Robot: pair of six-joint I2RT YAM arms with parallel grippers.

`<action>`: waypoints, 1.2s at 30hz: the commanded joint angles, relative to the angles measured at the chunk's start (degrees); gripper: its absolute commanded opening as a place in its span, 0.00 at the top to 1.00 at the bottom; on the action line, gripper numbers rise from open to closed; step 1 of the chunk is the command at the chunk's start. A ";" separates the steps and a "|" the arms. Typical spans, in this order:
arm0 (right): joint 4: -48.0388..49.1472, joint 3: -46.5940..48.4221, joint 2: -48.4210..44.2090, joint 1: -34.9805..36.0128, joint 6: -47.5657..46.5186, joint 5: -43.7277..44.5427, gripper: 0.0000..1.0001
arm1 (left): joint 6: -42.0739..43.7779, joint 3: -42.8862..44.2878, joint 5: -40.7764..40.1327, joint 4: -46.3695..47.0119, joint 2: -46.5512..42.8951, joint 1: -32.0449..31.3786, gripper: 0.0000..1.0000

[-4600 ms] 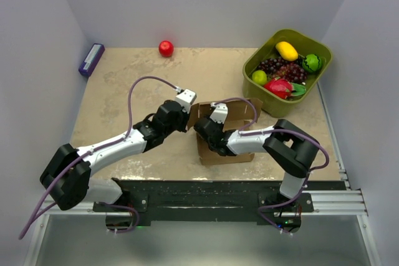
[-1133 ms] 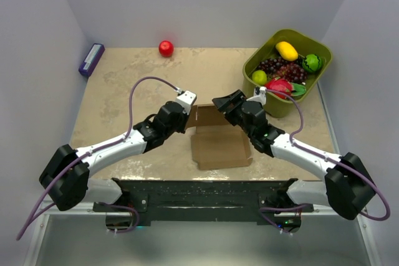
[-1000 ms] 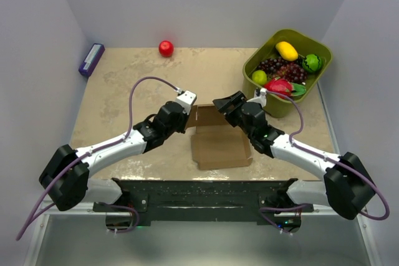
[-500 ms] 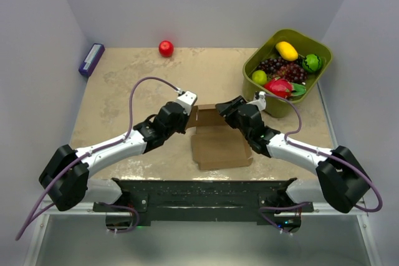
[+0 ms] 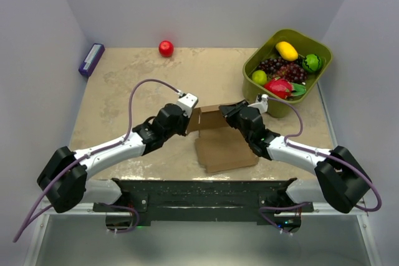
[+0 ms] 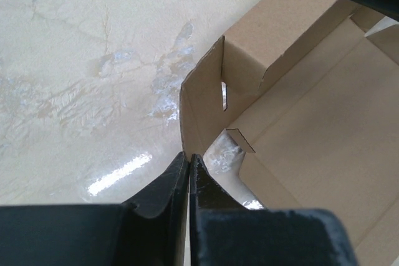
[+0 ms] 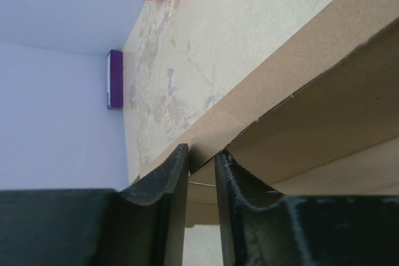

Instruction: Fold the paper box

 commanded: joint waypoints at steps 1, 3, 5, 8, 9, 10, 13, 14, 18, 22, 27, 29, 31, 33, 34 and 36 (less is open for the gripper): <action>-2.12 -0.33 -0.49 -0.23 -0.45 4.14 0.79 | 0.12 -1.63 2.01 5.69 -5.06 -0.36 0.74; -2.12 -0.41 -0.67 -0.23 -0.28 4.23 0.82 | -0.15 -2.68 2.97 6.13 -6.29 -0.36 0.62; -2.21 -0.59 -0.67 -0.31 -0.10 4.23 0.86 | -0.50 -3.99 4.29 6.84 -8.22 -0.10 0.46; -2.04 -0.85 -0.67 -0.31 0.08 4.49 0.89 | -1.03 -5.75 6.05 8.07 -10.95 0.26 0.39; -2.12 -0.85 -0.76 -0.31 0.16 4.50 0.90 | -1.29 -6.28 5.97 8.68 -12.35 0.43 0.37; -2.04 -0.94 -0.85 -0.31 0.16 4.50 0.91 | -1.64 -6.90 5.62 8.95 -12.80 0.52 0.34; -1.86 -1.12 -1.02 -0.31 0.25 4.32 0.98 | -3.48 -8.57 3.16 8.69 -13.42 1.05 0.31; -2.03 -1.20 -1.20 -0.31 0.34 4.23 1.00 | -5.05 -9.10 1.24 8.42 -13.42 1.31 0.30; -1.95 -1.99 -2.78 -0.23 1.04 4.41 1.00 | -10.69 -11.56 -3.44 7.98 -14.29 3.33 0.24; -1.77 -2.70 -4.27 -0.31 1.57 4.32 1.00 | -10.97 -14.89 0.41 12.80 -14.12 4.04 0.21; -2.03 -2.70 -4.89 -0.31 1.48 4.41 1.00 | -6.57 -16.04 10.43 21.24 -8.68 3.95 0.30; -1.95 -2.70 -4.80 -0.31 1.48 4.32 1.00 | -5.16 -16.48 14.48 24.66 -6.40 3.95 0.30; -2.03 -2.79 -5.06 -0.23 1.48 4.32 1.00 | -4.28 -16.48 17.29 26.69 -4.90 3.77 0.32; -1.95 -2.87 -5.24 -0.31 1.48 4.41 1.00 | -4.10 -16.57 18.44 29.32 -2.97 3.60 0.32; -1.95 -2.79 -5.24 -0.31 1.48 4.41 1.00 | -3.93 -16.48 19.14 30.12 -2.43 3.42 0.33; -2.04 -2.96 -5.33 -0.31 1.57 4.41 1.00 | -3.93 -16.31 19.76 32.23 -0.85 3.25 0.34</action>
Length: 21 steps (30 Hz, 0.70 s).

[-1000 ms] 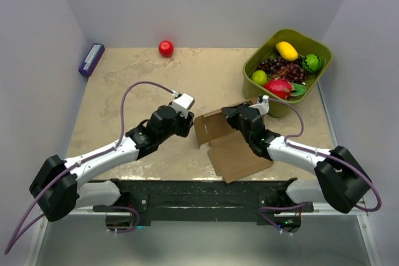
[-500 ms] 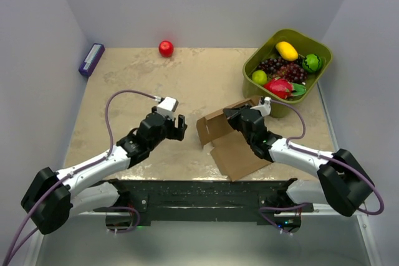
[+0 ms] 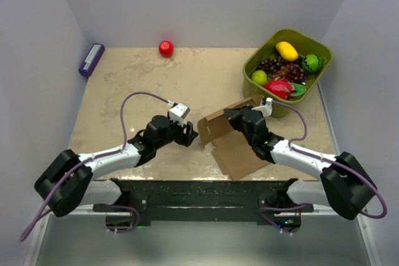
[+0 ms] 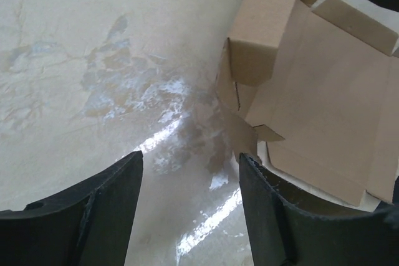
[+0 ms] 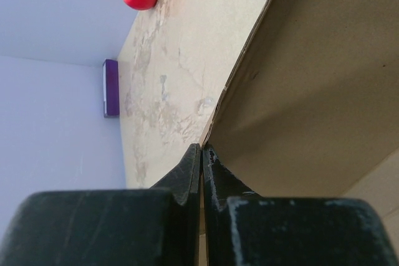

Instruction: Fold the paper box

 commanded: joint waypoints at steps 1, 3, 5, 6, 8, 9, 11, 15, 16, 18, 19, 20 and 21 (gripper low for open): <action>0.26 -0.62 -1.50 -0.16 0.11 2.68 1.00 | 2.02 0.28 5.05 10.14 2.43 -0.69 0.35; 0.26 -0.71 -1.77 -0.25 0.19 2.68 1.00 | 2.10 0.55 5.49 11.98 3.57 -0.95 0.36; 0.52 -0.89 -2.12 -0.25 0.28 2.68 1.00 | 2.28 0.90 6.02 13.30 4.89 -1.48 0.38; 1.31 -1.50 -2.21 -0.16 0.37 2.77 1.00 | 2.46 1.16 5.94 13.40 5.33 -1.83 0.39; 2.01 -2.29 -2.38 -0.25 0.72 2.77 1.00 | 2.98 2.21 5.67 13.57 6.73 -2.71 0.41; 2.28 -2.47 -2.64 -0.25 0.72 2.77 1.00 | 3.42 2.82 5.50 13.57 7.17 -3.49 0.42; 2.37 -2.82 -2.82 -0.16 0.90 2.68 1.00 | 3.77 3.36 4.62 13.57 8.40 -4.11 0.43; 2.81 -3.00 -2.82 -0.25 0.90 2.42 1.00 | 4.21 4.32 3.56 14.19 9.55 -5.34 0.46; 2.90 -3.00 -2.91 -0.25 0.90 2.33 1.00 | 4.22 4.41 3.39 14.54 9.73 -5.52 0.46; 3.33 -3.35 -3.00 -0.25 1.07 2.42 1.00 | 4.22 4.68 3.39 15.24 10.34 -6.05 0.48; 3.60 -3.52 -3.08 -0.16 1.07 2.42 1.00 | 4.30 4.85 3.30 15.42 10.52 -6.23 0.49; 3.95 -4.13 -3.00 -0.25 0.99 2.24 1.00 | 4.39 4.94 3.21 15.77 11.04 -6.49 0.50; 5.26 -4.49 -3.08 -0.25 0.81 2.33 1.00 | 4.48 5.11 3.04 15.94 11.31 -6.84 0.50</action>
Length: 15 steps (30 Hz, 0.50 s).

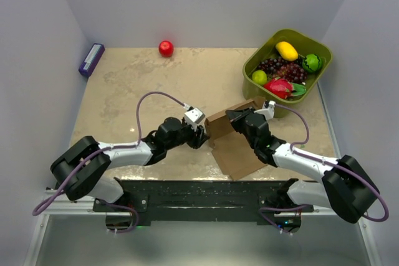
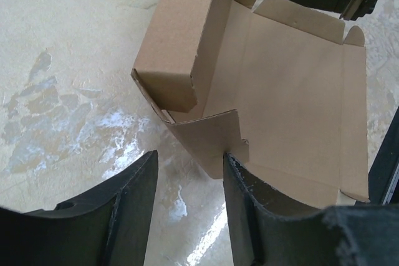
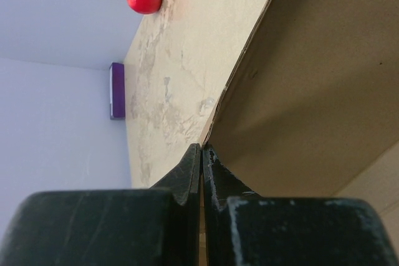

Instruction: Fold the paper box

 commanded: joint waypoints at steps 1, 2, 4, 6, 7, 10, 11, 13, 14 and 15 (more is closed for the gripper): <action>3.61 -2.11 -1.42 -0.20 0.11 1.96 1.00 | 1.92 2.78 -1.40 5.04 1.23 -1.22 0.51; 4.05 -2.89 -1.60 -0.20 0.20 1.87 1.00 | 2.01 2.95 -1.66 5.04 1.58 -1.31 0.52; 5.45 -3.78 -2.48 -0.20 -0.15 1.78 1.00 | 2.54 3.22 -2.10 5.04 1.85 -1.84 0.54; 7.38 -5.18 -3.18 -0.20 -1.12 1.61 1.00 | 3.06 3.31 -2.54 5.21 2.03 -2.36 0.56; 8.00 -5.71 -3.62 -0.20 -1.38 1.61 1.00 | 3.24 3.31 -3.07 5.30 2.11 -2.54 0.56; 9.94 -7.99 -5.20 -0.12 -2.09 1.43 1.00 | 3.77 3.39 -4.38 5.57 2.73 -3.59 0.58; 10.98 -8.96 -5.90 -0.12 -2.35 1.34 1.00 | 3.86 3.39 -4.83 5.57 3.08 -3.86 0.59; 11.61 -10.02 -6.61 -0.20 -2.61 0.99 1.00 | 4.12 3.39 -5.79 5.74 3.43 -4.74 0.59; 12.39 -10.89 -6.87 -0.20 -2.96 0.90 1.00 | 4.21 3.39 -6.14 5.92 3.69 -5.00 0.60; 12.92 -11.33 -7.48 -0.12 -3.14 0.64 1.00 | 4.47 3.39 -6.50 6.09 3.78 -5.61 0.60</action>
